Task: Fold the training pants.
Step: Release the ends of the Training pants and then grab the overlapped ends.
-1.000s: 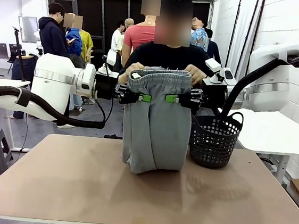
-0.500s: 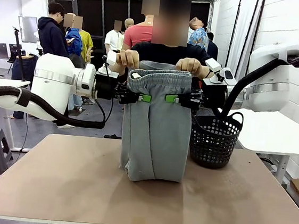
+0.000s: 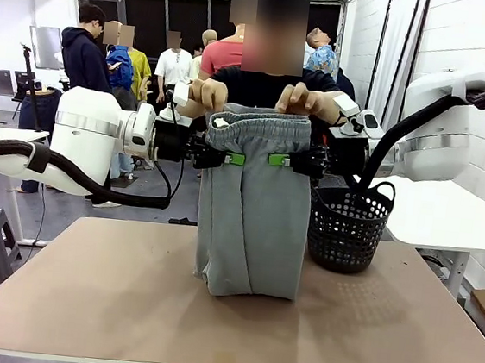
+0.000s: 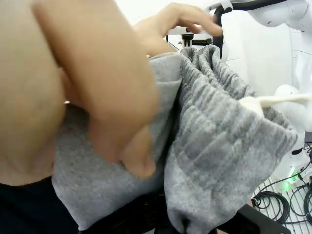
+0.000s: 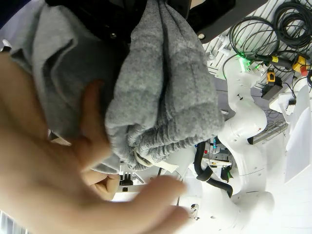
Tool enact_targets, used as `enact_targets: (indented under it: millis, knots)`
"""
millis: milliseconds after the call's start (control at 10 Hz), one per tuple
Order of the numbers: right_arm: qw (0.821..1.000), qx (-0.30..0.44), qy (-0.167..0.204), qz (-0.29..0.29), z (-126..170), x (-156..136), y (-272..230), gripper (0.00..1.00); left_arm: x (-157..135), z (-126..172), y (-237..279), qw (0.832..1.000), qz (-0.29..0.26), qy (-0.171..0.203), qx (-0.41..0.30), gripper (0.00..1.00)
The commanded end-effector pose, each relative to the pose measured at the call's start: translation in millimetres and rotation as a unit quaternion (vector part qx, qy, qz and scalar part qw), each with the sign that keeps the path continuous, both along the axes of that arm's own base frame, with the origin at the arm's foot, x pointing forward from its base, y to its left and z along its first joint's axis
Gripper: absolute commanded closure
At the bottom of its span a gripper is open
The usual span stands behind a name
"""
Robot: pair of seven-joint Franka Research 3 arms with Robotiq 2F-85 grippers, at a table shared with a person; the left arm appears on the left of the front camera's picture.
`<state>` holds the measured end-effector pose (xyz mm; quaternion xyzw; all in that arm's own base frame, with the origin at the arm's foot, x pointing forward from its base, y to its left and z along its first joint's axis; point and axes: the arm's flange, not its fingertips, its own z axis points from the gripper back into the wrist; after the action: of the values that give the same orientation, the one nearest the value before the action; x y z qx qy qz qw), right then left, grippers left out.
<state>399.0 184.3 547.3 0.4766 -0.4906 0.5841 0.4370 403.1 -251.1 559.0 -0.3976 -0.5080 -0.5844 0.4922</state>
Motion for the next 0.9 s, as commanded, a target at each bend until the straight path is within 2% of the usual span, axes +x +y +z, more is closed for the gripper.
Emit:
enact_targets:
  millis: [0,800]
  knots:
    - [1.000,0.002,-0.002,0.002,2.6,-1.2,1.3,1.00,-3.4,0.8,0.3,1.000,0.000,-0.006,-0.015,1.00]
    - [1.000,0.002,-0.002,0.002,2.6,-1.2,1.3,1.00,-3.4,0.8,0.3,1.000,0.000,-0.006,-0.015,1.00]
